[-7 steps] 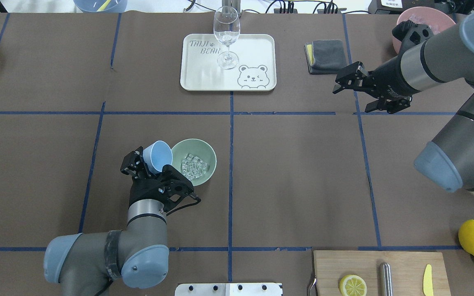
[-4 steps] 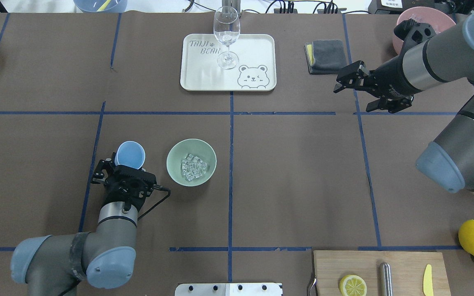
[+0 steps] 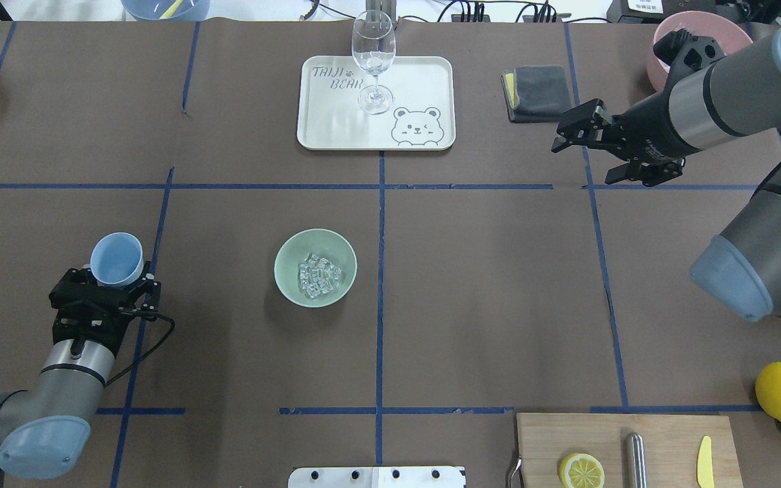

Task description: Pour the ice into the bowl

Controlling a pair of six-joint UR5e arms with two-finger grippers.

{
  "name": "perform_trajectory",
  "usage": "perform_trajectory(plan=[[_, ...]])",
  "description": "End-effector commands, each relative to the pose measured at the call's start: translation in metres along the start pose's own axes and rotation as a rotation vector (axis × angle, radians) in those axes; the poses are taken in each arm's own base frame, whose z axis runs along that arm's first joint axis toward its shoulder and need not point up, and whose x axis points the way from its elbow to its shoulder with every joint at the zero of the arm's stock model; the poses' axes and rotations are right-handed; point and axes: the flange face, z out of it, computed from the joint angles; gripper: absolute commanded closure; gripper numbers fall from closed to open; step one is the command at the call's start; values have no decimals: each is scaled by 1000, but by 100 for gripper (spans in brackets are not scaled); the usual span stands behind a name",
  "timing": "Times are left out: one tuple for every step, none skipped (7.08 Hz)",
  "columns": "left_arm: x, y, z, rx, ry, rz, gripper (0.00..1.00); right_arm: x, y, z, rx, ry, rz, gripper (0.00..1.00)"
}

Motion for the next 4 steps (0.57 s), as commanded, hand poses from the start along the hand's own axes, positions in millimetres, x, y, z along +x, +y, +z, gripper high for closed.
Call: perform_trajectory(plan=[[-44, 30, 26, 16, -29, -23, 100, -1, 0, 0, 1, -1, -2, 0], [-74, 42, 32, 30, -14, -65, 100, -1, 0, 0, 3, -1, -2, 0], [-104, 48, 39, 47, -1, -124, 100, 0, 0, 1, 7, 1, -1, 0], [-118, 38, 38, 43, 86, -253, 100, 1, 0, 0, 9, 1, -1, 0]])
